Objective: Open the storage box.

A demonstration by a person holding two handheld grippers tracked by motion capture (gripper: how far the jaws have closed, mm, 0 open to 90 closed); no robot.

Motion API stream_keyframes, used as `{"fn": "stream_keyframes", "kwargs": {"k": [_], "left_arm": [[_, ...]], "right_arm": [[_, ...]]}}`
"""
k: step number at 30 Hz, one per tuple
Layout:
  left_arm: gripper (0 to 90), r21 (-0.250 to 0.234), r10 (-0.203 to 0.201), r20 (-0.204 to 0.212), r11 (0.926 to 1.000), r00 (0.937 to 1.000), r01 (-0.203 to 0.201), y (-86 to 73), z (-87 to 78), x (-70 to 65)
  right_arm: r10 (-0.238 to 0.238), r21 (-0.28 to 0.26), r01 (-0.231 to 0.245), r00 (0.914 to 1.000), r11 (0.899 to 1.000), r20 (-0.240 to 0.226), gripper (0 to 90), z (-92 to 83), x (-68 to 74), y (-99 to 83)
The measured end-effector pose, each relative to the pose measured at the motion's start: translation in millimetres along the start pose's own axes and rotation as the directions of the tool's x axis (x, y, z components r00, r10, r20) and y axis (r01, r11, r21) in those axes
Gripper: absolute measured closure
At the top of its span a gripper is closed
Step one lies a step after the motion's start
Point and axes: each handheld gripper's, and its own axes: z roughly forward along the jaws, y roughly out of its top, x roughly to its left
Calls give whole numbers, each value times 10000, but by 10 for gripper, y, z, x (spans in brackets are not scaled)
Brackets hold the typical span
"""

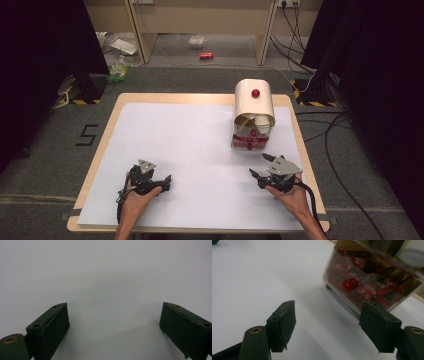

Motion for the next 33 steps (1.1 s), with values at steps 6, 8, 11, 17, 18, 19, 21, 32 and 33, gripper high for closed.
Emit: {"fn": "stream_keyframes", "kwargs": {"k": [6, 8, 11, 17, 18, 19, 21, 32, 33], "left_arm": [[81, -11, -7, 6, 10000, 10000, 7, -1, 1, 1], [81, -5, -8, 14, 10000, 10000, 8, -1, -1, 2], [81, -5, -7, 13, 10000, 10000, 7, 0, 0, 2], [80, -2, -16, 20, 10000, 10000, 16, -1, 0, 3], [80, -2, -16, 20, 10000, 10000, 16, -1, 0, 3], [80, -3, -13, 18, 10000, 10000, 13, -1, 0, 2], [80, -1, -13, 17, 10000, 10000, 13, 0, 1, 2], [80, 2, -8, 18, 10000, 10000, 8, 0, 1, 3], [80, 3, -12, 16, 10000, 10000, 12, 0, 1, 2]], "right_arm": [[-647, 18, 647, 9976, 9979, 256, 300, 120, -20, 63], [-842, 55, 841, 9960, 9964, 303, 301, 172, -22, 85], [-1135, -15, 1137, 9926, 9935, 442, 305, 242, -32, 111], [-1143, -372, 1169, 9912, 9924, 667, 294, 315, -76, 153], [-1138, -398, 1168, 9910, 9924, 710, 294, 318, -79, 158], [-1138, -398, 1168, 9910, 9924, 710, 294, 318, -79, 158], [-1160, -509, 1201, 9903, 9915, 769, 294, 328, -94, 176], [-2173, -210, 2207, 9703, 9751, 1058, 294, 436, -76, 216], [-2331, -143, 2360, 9661, 9716, 1109, 290, 447, -62, 216]]}}
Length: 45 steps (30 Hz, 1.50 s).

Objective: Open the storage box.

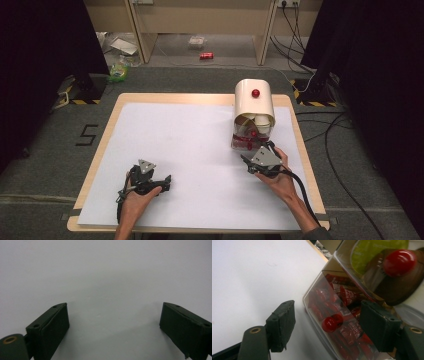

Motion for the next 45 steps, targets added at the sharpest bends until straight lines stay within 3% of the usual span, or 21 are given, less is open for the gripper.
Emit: {"fn": "stream_keyframes", "kwargs": {"k": [11, 16, 20, 27, 35, 45], "left_arm": [[80, -2, 4, -4, 10000, 10000, -4, 0, 0, -1], [80, -4, 0, 0, 10000, 10000, 0, -1, -1, 0], [81, -9, -8, 12, 10000, 10000, 8, -1, -1, 1], [81, -27, -49, 51, 10000, 10000, 49, -2, -2, 4], [80, -31, -56, 53, 10000, 10000, 56, -3, -3, 4], [80, -40, -63, 57, 10000, 10000, 63, -3, -3, 5]], "right_arm": [[-695, 187, 694, 9976, 9974, 27, 286, 74, 18, -7], [-552, 178, 555, 9984, 9983, -136, 295, 73, 0, -4], [-56, 89, 61, 9987, 9999, -509, 327, 19, -41, 6], [-66, 159, 80, 9966, 9998, -826, 335, -73, -14, 31], [315, 177, -294, 9913, 9994, -1278, 363, -180, -4, 42], [439, 126, -424, 9853, 9990, -1653, 384, -252, -10, 45]]}}
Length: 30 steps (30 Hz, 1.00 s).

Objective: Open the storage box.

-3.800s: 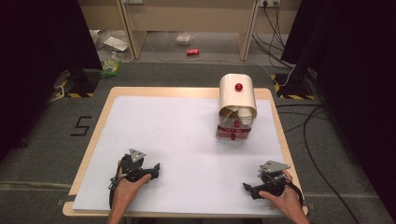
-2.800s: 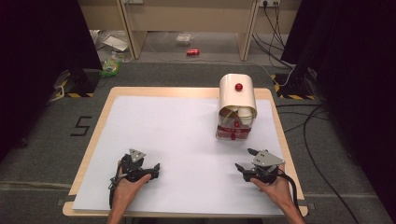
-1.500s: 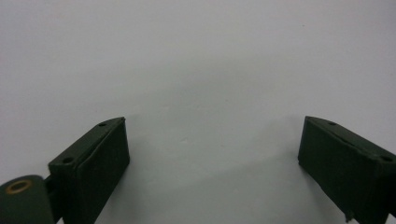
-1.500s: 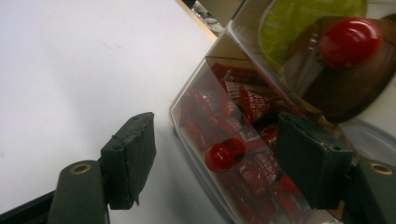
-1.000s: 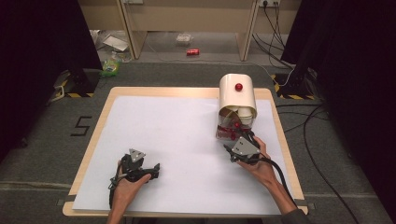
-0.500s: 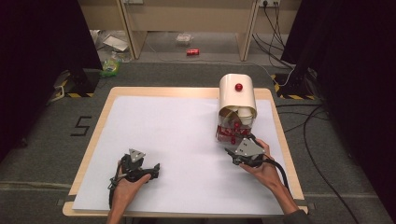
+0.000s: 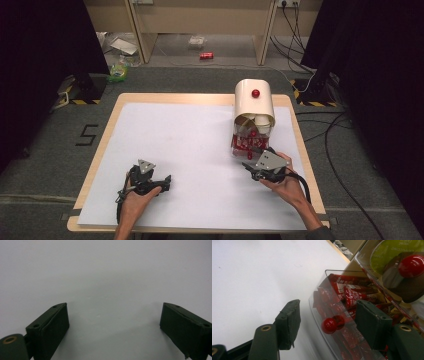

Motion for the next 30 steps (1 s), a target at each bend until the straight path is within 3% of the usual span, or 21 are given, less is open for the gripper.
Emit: {"fn": "stream_keyframes", "kwargs": {"k": [12, 23, 30], "left_arm": [[80, -1, -6, 17, 10000, 10000, 6, 0, -1, 2], [80, -2, -6, 16, 10000, 10000, 6, 0, -1, 2], [80, -4, -7, 19, 10000, 10000, 7, 0, -1, 3]], "right_arm": [[161, 23, -160, 9989, 9999, -450, 417, -83, 38, -12], [-199, 180, 212, 9976, 9996, -669, 506, -161, 118, -52], [-183, 245, 204, 9964, 9995, -826, 524, -180, 145, -76]]}}
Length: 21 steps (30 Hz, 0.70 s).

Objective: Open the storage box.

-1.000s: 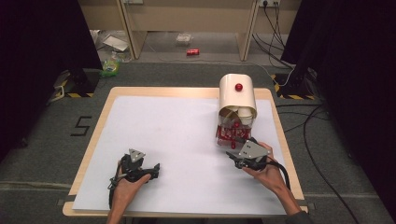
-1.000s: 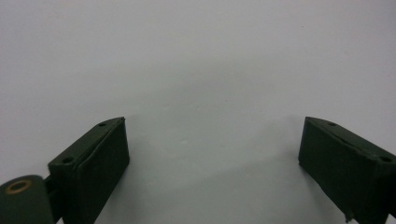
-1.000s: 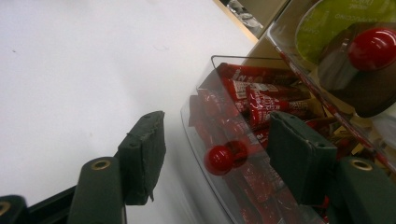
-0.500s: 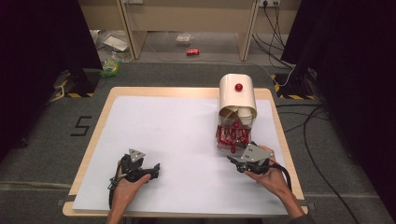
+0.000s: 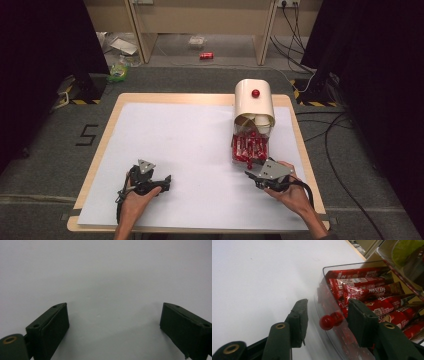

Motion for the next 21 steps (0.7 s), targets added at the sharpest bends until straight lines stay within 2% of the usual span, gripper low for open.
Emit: {"fn": "stream_keyframes", "kwargs": {"k": [6, 21], "left_arm": [[81, -3, -1, 20, 10000, 10000, 1, 0, -2, 4], [81, -15, -48, 77, 10000, 10000, 48, -2, -5, 11]], "right_arm": [[79, 111, -75, 9993, 9999, -369, 545, -22, 50, -29], [-70, 190, 84, 9971, 9998, -753, 546, -83, 122, -38]]}}
